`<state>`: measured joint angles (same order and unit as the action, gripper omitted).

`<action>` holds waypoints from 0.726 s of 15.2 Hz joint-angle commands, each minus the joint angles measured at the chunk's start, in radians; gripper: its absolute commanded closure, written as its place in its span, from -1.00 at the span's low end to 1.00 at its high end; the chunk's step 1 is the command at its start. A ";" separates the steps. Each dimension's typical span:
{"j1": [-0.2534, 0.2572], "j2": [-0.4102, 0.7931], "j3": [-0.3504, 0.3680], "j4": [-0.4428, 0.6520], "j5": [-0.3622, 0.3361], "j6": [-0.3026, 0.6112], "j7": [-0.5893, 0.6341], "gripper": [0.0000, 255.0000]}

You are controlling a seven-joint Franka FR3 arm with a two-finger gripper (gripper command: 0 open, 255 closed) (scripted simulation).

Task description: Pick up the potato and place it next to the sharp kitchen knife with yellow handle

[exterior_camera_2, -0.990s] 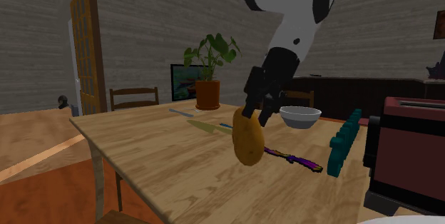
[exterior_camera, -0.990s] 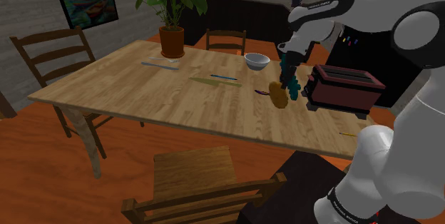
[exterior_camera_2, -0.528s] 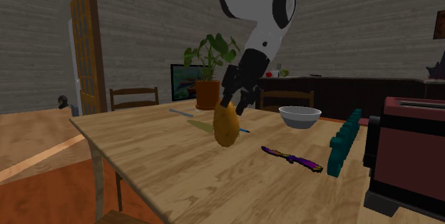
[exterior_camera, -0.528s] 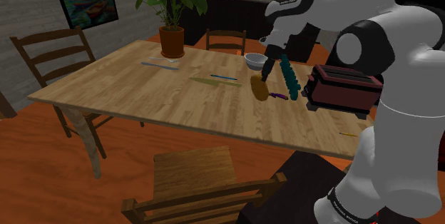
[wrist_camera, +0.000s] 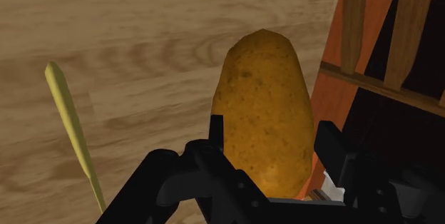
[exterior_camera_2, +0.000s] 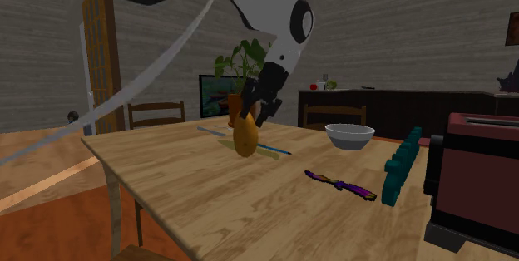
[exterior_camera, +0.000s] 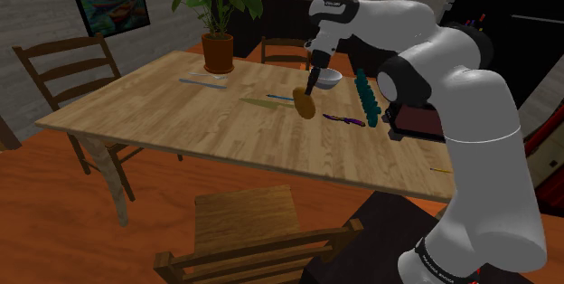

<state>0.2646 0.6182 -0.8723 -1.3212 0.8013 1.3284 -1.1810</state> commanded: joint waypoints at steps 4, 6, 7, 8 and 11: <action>-0.080 0.124 0.058 0.175 0.072 -0.027 0.053 1.00; -0.071 0.127 0.058 0.151 0.072 -0.006 0.041 1.00; -0.067 0.129 0.059 0.140 0.073 0.004 0.035 1.00; -0.064 0.131 0.059 0.129 0.073 0.014 0.029 1.00; -0.055 0.140 0.061 0.098 0.076 0.043 0.012 1.00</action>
<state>0.2078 0.7542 -0.8125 -1.2129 0.8761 1.3606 -1.1622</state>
